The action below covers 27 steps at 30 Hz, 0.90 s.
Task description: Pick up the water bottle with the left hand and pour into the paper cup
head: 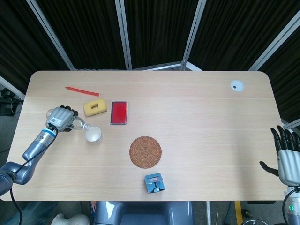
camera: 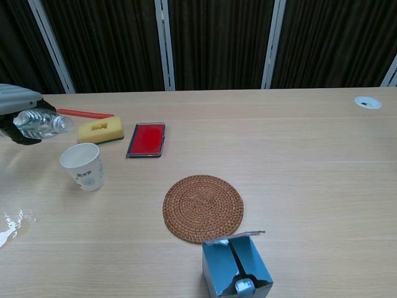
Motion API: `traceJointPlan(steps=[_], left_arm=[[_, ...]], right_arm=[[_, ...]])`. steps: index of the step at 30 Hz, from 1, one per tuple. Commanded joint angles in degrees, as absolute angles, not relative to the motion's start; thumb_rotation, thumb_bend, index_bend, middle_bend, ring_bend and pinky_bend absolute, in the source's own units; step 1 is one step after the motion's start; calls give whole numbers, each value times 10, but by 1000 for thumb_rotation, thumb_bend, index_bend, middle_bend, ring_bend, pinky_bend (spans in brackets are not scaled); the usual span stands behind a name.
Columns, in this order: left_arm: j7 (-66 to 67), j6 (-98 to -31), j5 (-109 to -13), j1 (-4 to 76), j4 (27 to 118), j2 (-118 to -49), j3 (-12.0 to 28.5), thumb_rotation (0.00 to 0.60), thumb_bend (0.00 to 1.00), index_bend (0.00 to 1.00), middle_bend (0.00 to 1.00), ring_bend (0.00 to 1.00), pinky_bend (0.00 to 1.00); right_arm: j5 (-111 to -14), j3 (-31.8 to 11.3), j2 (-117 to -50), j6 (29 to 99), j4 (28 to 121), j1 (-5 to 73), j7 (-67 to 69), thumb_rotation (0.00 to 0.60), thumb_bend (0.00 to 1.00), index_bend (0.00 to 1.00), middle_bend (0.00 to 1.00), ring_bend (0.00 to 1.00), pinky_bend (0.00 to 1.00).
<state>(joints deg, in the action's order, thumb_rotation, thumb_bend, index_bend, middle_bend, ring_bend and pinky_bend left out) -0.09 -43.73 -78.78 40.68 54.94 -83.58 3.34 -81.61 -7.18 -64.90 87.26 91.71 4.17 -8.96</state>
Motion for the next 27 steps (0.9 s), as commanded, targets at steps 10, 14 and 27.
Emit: traceJointPlan(steps=[10, 14, 27], left_arm=[[20, -426, -770, 407, 540, -841, 33, 600, 617, 584, 449, 282, 316], [19, -422, -767, 407, 537, -840, 33, 600, 619, 586, 450, 282, 316], [40, -423, -771, 403, 522, -845, 22, 600, 621, 588, 450, 281, 316]], right_arm=[[-814, -73, -650, 872, 917, 42, -92, 600, 0, 0, 0, 0, 0], [-814, -73, -650, 871, 917, 42, -92, 600, 0, 0, 0, 0, 0], [-813, -74, -649, 872, 918, 42, -90, 600, 0, 0, 0, 0, 0]])
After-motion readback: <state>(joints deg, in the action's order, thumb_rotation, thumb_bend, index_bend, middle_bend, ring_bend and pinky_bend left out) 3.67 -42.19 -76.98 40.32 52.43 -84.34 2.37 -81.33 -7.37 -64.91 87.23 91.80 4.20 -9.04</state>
